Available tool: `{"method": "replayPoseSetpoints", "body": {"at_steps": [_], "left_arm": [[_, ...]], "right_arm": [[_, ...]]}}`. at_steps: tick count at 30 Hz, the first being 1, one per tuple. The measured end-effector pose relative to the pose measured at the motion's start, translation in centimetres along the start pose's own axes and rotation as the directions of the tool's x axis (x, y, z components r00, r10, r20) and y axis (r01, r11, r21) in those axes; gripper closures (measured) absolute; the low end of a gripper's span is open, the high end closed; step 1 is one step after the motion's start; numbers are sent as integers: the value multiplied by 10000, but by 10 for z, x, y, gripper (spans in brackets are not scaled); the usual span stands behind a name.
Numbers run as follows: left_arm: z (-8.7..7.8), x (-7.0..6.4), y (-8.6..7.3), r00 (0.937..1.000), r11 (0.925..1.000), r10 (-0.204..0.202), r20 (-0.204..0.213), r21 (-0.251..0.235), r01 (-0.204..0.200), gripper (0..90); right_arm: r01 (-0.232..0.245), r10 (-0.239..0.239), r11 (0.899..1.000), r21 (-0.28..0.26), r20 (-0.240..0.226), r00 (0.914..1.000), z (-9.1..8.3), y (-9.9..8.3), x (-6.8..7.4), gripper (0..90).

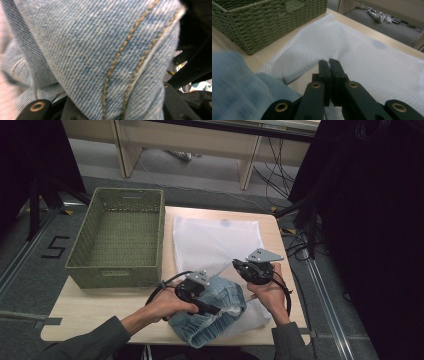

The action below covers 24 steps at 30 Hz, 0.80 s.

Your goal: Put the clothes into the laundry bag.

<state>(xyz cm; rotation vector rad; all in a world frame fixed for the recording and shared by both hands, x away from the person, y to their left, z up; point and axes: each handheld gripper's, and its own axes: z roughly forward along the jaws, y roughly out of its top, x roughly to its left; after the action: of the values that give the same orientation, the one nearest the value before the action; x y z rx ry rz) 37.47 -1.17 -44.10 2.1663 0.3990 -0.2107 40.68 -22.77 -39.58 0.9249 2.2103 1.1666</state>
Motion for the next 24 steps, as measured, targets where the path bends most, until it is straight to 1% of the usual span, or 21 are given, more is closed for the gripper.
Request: {"method": "replayPoseSetpoints", "body": {"at_steps": [2,3,5,6,7,8,9,10,11,12,13,14,15,17,18,19,20,21,22,23,24], "left_arm": [[13,-3,2,9995,9987,301,-110,409,-296,608],[19,-1,2,9996,9985,152,-247,523,-139,591],[27,4,0,9975,9984,-412,-570,364,434,558],[30,9,0,9953,9970,-715,-656,237,732,536],[32,12,0,9914,9946,-1036,-801,-30,1037,515],[32,12,0,9914,9946,-1036,-801,-30,1037,489],[32,16,1,9834,9875,-1558,-931,-366,1530,458],[32,16,1,9834,9875,-1558,-931,-366,1530,421],[27,14,2,9743,9771,-2098,-826,-526,2059,369],[27,14,2,9743,9771,-2098,-826,-526,2059,323],[16,13,4,9744,9773,-2073,-866,-620,2025,276],[9,10,5,9746,9781,-2022,-960,-689,1962,257],[9,10,5,9746,9781,-2022,-960,-689,1962,230],[-14,1,3,9788,9846,-1663,-1195,-747,1582,215],[-14,1,3,9788,9846,-1663,-1195,-747,1582,234],[-20,-3,0,9815,9894,-1335,-1375,-752,1241,234],[-22,-6,-2,9858,9946,-898,-1422,-649,813,314],[-22,-7,-3,9894,9976,-491,-1369,-549,419,512],[-20,-9,-4,9892,9986,-334,-1424,-458,272,564],[-8,-9,-2,9867,9993,-183,-1615,-358,127,618],[-8,-9,-2,9867,9993,-183,-1615,-358,127,645]], "right_arm": [[3,-3,10000,21,-66,10000,-3,4,4,900],[241,-241,9997,-42,-118,9996,-4,6,5,900],[510,-512,9985,-201,-87,9987,-8,10,9,900],[445,-446,9988,-224,-81,9990,-10,11,11,900],[614,-617,9978,-249,-126,9980,-12,13,12,900],[602,-606,9978,-283,-99,9981,-13,13,14,900],[682,-685,9975,-177,-163,9975,-15,14,15,900],[623,-626,9978,-227,-112,9980,-15,12,17,900],[614,-615,9980,-122,-108,9980,-16,11,17,900],[614,-615,9980,-122,-108,9980,-16,11,17,900],[608,-608,9981,23,-126,9981,-16,6,17,900],[569,-569,9984,-13,-101,9983,-15,4,16,900],[519,-519,9986,28,-111,9986,-15,2,15,900],[525,-524,9986,88,-74,9986,-16,0,12,900],[511,-510,9986,110,-65,9987,-17,-1,11,900],[511,-510,9986,110,-65,9987,-17,-1,11,900],[376,-374,9990,241,-118,9992,-18,-1,11,900],[376,-376,9993,66,24,9993,-18,-2,13,900],[497,-497,9988,20,86,9987,-17,-1,13,900],[442,-441,9989,155,-67,9990,-18,-2,14,900],[442,-441,9989,155,-67,9990,-18,-2,14,900]]}}
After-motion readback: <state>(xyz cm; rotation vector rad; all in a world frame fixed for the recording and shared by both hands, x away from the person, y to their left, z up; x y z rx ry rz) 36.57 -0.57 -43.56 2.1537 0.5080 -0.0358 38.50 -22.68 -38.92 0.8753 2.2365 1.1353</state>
